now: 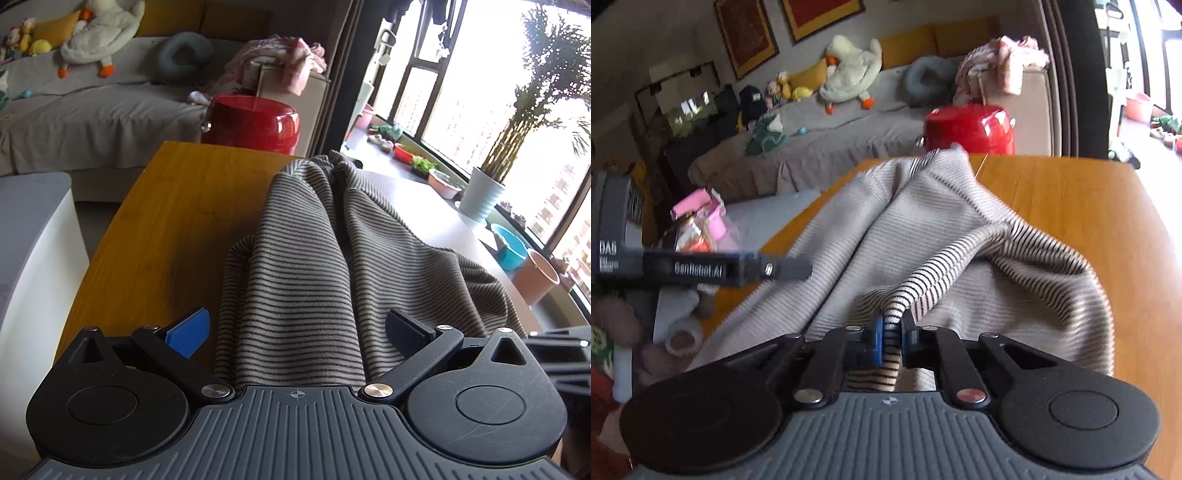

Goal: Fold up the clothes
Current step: 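Lift the sweater with both grippers, opening it out, then shake the sweater and lay it down with both grippers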

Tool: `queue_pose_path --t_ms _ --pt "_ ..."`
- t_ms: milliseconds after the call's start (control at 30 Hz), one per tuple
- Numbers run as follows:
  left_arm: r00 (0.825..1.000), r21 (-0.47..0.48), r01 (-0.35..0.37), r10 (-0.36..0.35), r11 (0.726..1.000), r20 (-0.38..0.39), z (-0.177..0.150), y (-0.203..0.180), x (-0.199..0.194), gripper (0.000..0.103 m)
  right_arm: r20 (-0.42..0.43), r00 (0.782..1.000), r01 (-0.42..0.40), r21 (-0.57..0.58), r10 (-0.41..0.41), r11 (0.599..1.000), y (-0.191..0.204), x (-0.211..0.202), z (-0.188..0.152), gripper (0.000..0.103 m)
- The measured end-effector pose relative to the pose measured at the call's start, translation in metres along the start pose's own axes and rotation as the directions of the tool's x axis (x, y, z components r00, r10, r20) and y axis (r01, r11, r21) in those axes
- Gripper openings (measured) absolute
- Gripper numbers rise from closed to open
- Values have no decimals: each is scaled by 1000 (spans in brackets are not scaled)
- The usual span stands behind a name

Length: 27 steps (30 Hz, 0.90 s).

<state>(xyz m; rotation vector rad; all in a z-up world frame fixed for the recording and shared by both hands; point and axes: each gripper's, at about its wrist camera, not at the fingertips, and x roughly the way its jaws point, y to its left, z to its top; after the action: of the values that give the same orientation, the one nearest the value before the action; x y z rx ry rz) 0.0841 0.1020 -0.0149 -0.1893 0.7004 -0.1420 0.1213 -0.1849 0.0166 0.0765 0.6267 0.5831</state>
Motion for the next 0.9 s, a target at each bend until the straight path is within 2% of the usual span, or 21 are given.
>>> queue_pose_path --t_ms 67,133,200,267,300,400,500,567,600,633,700,767,833,900 --pt "1000 8 -7 7 1000 -2 1 -2 1 103 96 993 67 13 -68 998 -15 -12 18 8" --pt "1000 13 -11 11 1000 -4 1 -3 1 103 134 978 156 35 -160 987 -33 -17 28 8" --pt "1000 18 -14 14 1000 -7 2 -4 2 103 161 954 246 56 -252 968 -51 -20 37 8" --pt "1000 23 -17 18 1000 -11 2 -4 4 103 185 921 333 80 -342 940 -69 -23 46 9" --pt "1000 25 -19 19 1000 -12 2 -4 5 103 173 914 357 86 -367 930 -76 -20 46 9" --pt "1000 48 -16 16 999 -9 5 -7 11 103 117 924 357 81 -364 931 -86 -6 32 11" --pt "1000 87 -10 11 996 -8 13 -14 23 97 88 937 333 73 -339 940 -88 13 16 12" --pt "1000 111 -10 13 994 -21 22 -17 39 83 69 938 335 51 -338 941 -85 23 4 12" --pt "999 116 -15 19 993 -30 26 -18 46 79 66 937 342 30 -343 939 -83 27 0 12" --pt "999 121 -19 24 993 -38 29 -18 52 70 68 933 353 8 -352 936 -80 29 -3 13" --pt "998 133 -27 33 991 -45 33 -19 58 67 88 929 361 -6 -359 932 -78 25 -4 18" --pt "999 159 -27 33 987 -37 35 -19 57 59 121 924 365 -3 -362 931 -78 17 -1 36" --pt "999 178 -28 32 984 -23 35 -16 54 55 156 922 358 -3 -354 934 -77 11 3 38" --pt "1000 164 -12 17 986 -26 36 -11 51 55 182 929 326 2 -321 945 -73 7 6 38"
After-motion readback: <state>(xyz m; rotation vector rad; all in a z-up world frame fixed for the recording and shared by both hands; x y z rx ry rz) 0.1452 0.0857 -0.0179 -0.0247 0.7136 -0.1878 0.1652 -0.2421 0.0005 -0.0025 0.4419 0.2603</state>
